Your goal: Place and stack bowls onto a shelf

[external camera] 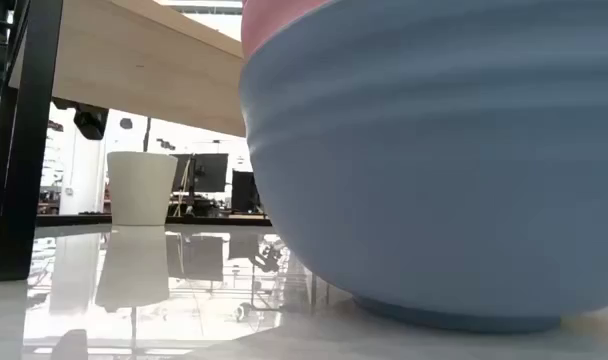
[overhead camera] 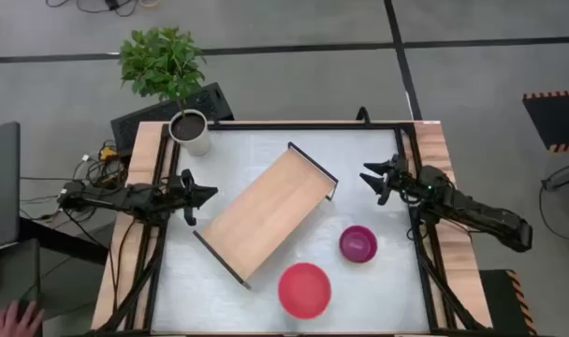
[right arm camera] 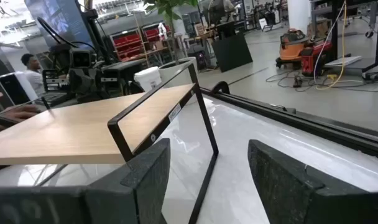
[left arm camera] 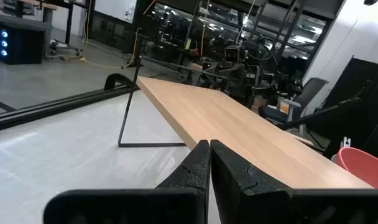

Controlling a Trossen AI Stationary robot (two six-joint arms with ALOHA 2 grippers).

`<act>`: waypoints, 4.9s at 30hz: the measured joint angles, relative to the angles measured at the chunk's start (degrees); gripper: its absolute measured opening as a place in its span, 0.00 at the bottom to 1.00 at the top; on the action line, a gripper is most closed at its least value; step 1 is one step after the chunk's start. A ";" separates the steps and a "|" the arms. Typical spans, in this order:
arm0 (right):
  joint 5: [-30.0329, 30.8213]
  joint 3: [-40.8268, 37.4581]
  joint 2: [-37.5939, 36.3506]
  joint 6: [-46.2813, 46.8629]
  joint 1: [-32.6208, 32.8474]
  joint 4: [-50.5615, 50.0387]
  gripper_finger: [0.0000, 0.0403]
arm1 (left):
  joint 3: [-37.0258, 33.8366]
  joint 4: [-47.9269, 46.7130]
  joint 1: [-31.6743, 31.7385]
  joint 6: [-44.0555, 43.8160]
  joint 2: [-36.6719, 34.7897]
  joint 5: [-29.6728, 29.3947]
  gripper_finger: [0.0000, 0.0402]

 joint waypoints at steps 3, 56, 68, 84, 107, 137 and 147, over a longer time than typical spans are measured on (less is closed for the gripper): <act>0.00 0.01 -0.01 -0.01 0.00 0.01 0.60 | 0.00 0.00 0.00 0.00 0.02 0.00 0.00; 0.00 -0.01 -0.02 -0.01 0.00 0.02 0.60 | 0.00 0.02 0.00 -8.68 0.02 1.83 0.00; 0.00 -0.01 -0.02 0.00 -0.01 0.02 0.60 | -0.01 7.50 0.00 -14.30 0.02 1.15 0.00; 2.14 0.52 -0.02 39.27 -1.03 4.98 0.60 | 0.09 34.35 0.00 -21.67 0.02 -9.84 0.00; -5.54 47.93 23.61 17.55 9.17 -57.19 0.60 | 14.92 34.53 0.00 -17.27 17.72 -10.38 0.11; 11.87 48.09 65.85 28.19 47.62 -60.37 0.48 | 15.23 29.45 -0.01 -18.89 18.51 -3.96 0.11; 10.39 48.09 67.93 24.19 43.56 -60.21 0.48 | 15.23 26.73 -0.02 -21.56 18.51 -3.89 0.11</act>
